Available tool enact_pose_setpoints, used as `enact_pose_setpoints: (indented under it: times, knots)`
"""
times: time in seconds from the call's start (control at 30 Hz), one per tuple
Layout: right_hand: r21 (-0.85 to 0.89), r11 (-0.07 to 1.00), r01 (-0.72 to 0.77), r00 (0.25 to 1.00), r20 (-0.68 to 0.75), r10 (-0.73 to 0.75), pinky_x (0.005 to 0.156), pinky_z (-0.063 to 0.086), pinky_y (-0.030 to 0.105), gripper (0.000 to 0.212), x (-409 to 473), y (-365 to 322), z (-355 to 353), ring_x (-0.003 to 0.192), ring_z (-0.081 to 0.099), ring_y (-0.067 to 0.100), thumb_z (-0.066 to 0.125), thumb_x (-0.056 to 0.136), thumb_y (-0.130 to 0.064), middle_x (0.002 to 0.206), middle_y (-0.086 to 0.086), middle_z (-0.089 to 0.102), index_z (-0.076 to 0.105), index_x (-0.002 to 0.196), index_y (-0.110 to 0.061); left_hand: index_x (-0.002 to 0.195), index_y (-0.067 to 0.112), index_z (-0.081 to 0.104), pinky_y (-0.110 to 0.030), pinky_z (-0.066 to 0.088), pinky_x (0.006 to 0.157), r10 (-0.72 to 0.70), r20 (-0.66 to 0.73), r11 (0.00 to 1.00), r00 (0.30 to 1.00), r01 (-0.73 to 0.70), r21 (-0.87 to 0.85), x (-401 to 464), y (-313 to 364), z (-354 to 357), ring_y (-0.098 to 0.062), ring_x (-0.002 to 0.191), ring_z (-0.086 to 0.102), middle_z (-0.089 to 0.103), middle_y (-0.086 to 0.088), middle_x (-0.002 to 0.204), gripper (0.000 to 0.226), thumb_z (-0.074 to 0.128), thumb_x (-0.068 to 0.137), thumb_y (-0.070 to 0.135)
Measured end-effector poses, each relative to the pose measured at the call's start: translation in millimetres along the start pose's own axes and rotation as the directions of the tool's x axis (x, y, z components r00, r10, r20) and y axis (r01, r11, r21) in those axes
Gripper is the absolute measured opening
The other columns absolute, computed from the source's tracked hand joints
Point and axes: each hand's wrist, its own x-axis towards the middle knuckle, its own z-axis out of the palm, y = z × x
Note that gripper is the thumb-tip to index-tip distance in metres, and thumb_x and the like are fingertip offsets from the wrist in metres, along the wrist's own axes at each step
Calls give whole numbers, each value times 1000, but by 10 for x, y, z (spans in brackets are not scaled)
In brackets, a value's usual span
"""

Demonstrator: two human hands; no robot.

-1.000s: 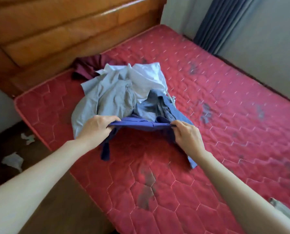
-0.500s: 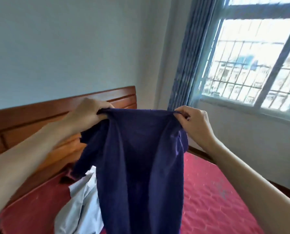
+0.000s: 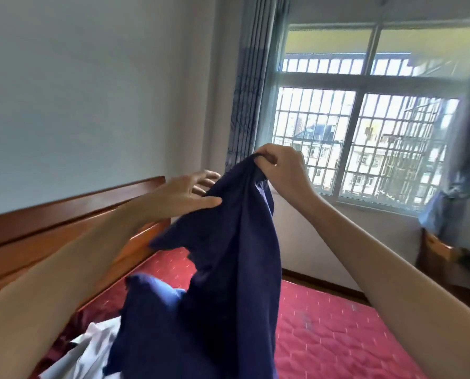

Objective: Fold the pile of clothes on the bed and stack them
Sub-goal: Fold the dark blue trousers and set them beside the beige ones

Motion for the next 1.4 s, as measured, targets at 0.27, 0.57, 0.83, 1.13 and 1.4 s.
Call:
enact_pose_setpoints:
  times: [0.27, 0.57, 0.83, 1.13, 1.4]
  knots:
    - [39, 999, 31, 991, 127, -36, 72, 51, 17, 9, -186, 101, -390, 72, 64, -2, 77, 77, -33, 72, -15, 68, 71, 80, -27, 91, 23, 73, -6, 41, 63, 196, -358, 979, 913, -202, 22, 399, 421, 626, 5, 69, 60, 68, 14, 77, 10, 63, 91, 21]
    - [-154, 985, -78, 949, 290, 120, 78, 52, 34, 23, -463, 708, -613, 82, 61, 12, 76, 75, -7, 86, -6, 65, 72, 93, -20, 87, 26, 74, -1, 39, 66, 207, -385, 976, 899, -164, 142, 463, 487, 615, -2, 71, 62, 66, 20, 76, 14, 66, 88, 14]
    - [81, 920, -384, 865, 381, 328, 61, 46, 21, 13, -535, 848, -496, 68, 55, 10, 68, 88, -18, 76, 2, 60, 62, 83, -8, 90, 20, 75, 1, 39, 65, 157, -406, 981, 900, -95, 170, 486, 274, 571, -5, 72, 62, 66, 17, 74, 10, 66, 88, 14]
    - [354, 782, -513, 842, 385, 378, 59, 55, 22, 6, -354, 352, -95, 70, 70, 11, 69, 87, -13, 81, 4, 71, 67, 82, -8, 103, 25, 70, -41, 48, 85, -56, -352, 939, 934, 170, 300, 429, -256, 720, -23, 100, 62, 66, 2, 105, 18, 56, 93, 29]
    - [373, 721, -584, 806, 162, 569, 70, 61, 44, 19, -145, 187, 319, 74, 72, 30, 70, 81, -15, 81, 19, 72, 63, 65, -8, 139, 29, 33, -34, 52, 84, -56, -308, 894, 950, 185, 409, -44, 255, 1147, -16, 102, 62, 57, 7, 122, 88, 42, 72, 85]
